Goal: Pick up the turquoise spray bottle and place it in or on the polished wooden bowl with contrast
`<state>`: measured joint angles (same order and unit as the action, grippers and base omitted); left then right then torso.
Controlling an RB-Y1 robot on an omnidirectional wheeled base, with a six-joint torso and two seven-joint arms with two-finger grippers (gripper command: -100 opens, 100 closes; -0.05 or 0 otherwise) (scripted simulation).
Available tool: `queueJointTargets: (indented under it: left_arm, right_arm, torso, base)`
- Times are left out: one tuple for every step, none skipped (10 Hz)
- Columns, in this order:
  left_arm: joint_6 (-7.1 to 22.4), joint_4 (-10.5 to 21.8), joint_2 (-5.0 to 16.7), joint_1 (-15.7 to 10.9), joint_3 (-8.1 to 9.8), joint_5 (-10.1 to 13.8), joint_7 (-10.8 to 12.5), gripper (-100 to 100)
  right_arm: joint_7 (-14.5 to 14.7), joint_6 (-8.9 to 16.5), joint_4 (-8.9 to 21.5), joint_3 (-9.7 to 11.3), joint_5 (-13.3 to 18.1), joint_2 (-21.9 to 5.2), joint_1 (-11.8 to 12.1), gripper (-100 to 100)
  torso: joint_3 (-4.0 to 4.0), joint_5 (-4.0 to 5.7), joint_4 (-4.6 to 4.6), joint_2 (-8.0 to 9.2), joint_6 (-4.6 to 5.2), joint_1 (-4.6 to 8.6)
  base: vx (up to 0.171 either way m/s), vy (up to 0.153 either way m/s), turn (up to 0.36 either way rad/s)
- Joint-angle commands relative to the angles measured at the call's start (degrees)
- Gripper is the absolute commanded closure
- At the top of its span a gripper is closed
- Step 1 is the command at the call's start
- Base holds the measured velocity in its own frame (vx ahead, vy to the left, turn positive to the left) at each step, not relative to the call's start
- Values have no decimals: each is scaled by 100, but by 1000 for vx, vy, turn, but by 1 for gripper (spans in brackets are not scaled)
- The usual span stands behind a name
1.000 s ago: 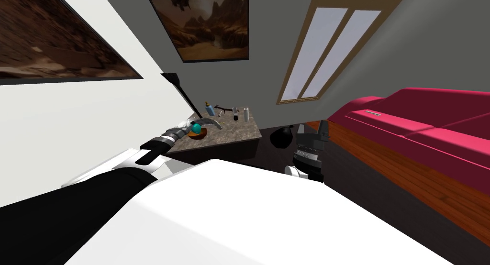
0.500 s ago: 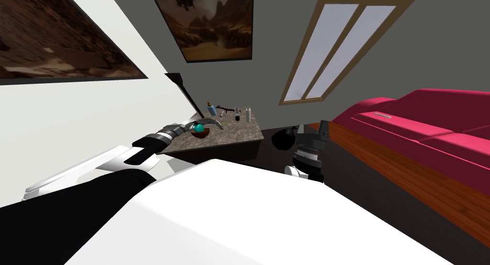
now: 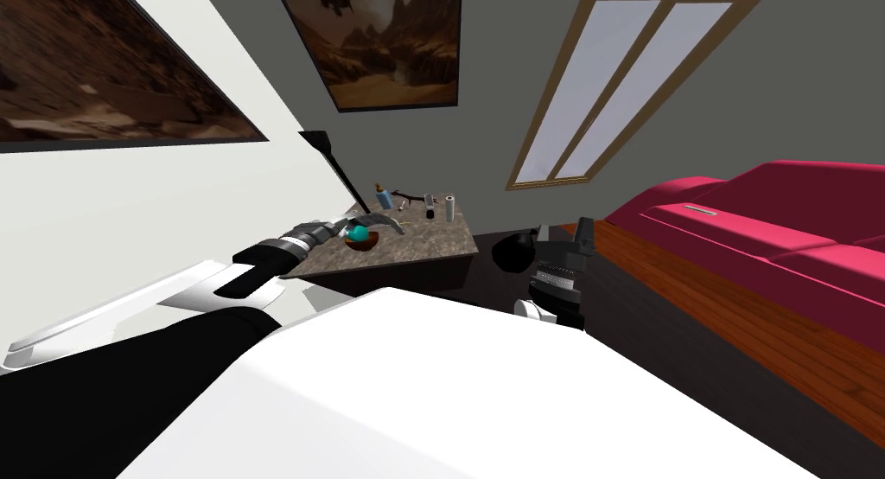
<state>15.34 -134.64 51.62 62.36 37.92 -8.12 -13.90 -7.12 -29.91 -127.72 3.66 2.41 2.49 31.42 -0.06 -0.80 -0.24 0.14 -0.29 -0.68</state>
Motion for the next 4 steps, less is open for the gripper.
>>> queueJointTargets:
  left_arm:
    - [0, 0, 0, 0, 0, 0, 0, 0]
    - [0, 0, 0, 0, 0, 0, 0, 0]
    - [0, 0, 0, 0, 0, 0, 0, 0]
    - [0, 0, 0, 0, 0, 0, 0, 0]
  right_arm:
    - [0, 0, 0, 0, 0, 0, 0, 0]
    - [0, 0, 0, 0, 0, 0, 0, 0]
    - [0, 0, 0, 0, 0, 0, 0, 0]
    - [0, 0, 0, 0, 0, 0, 0, 0]
  torso:
    - [0, 0, 0, 0, 0, 0]
    - [1, 0, 0, 1, 0, 0]
    - [1, 0, 0, 1, 0, 0]
    - [1, 0, 0, 1, 0, 0]
  base:
    - [0, 0, 0]
    - [0, 0, 0]
    - [0, 0, 0]
    - [0, 0, 0]
